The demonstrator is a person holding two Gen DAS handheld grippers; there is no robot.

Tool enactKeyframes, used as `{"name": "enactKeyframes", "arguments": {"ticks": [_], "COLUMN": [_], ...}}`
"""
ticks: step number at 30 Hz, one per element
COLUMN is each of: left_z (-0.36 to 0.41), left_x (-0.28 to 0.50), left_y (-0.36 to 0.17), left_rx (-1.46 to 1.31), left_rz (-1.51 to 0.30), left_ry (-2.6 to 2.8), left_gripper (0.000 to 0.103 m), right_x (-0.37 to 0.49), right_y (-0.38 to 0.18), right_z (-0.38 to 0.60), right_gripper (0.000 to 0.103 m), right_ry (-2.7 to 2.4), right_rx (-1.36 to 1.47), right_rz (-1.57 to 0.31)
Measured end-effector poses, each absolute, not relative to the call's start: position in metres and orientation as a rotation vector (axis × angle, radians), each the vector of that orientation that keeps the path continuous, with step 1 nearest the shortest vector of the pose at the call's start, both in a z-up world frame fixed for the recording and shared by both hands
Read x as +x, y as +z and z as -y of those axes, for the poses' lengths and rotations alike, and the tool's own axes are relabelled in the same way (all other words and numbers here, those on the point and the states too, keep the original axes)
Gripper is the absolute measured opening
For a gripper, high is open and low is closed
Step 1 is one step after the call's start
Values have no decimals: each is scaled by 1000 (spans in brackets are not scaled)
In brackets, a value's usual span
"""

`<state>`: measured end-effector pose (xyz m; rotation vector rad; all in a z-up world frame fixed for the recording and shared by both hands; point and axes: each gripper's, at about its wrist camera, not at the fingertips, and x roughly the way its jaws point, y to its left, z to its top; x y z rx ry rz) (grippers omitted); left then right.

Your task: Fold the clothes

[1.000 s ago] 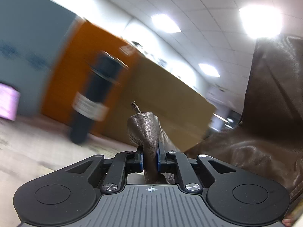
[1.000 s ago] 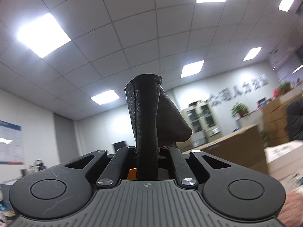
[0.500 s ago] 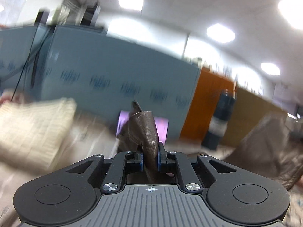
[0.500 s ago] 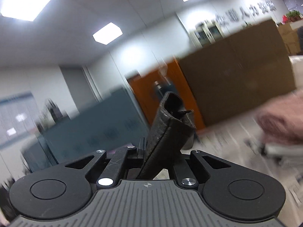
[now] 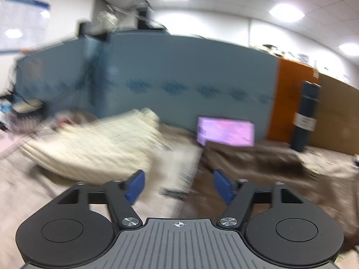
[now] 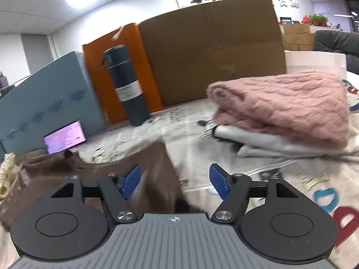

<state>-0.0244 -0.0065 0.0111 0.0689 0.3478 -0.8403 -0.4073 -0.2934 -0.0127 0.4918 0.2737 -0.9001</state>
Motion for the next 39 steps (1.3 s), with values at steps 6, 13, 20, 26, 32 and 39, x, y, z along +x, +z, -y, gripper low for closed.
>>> {"name": "enactKeyframes", "arguments": {"ticks": [6, 13, 20, 26, 32, 39], "left_z": [28, 118, 154, 161, 177, 137], "left_x": [-6, 20, 35, 54, 54, 28], "left_y": [33, 20, 0, 7, -3, 17], "left_rx": [85, 338, 319, 118, 135, 68], "left_rz": [-297, -450, -541, -633, -588, -340], "left_ry": [-1092, -1217, -1352, -1520, -1455, -1438], "left_gripper": [87, 90, 90, 90, 36, 4], "right_x": [-397, -370, -354, -351, -350, -364], "right_y": [-10, -12, -11, -10, -16, 1], "right_z": [309, 332, 337, 344, 357, 328], "right_gripper": [78, 80, 82, 72, 23, 6], "right_ry": [-747, -670, -586, -543, -643, -652], "right_rx": [565, 558, 467, 448, 460, 329], "right_rz": [-235, -335, -397, -414, -417, -279]}}
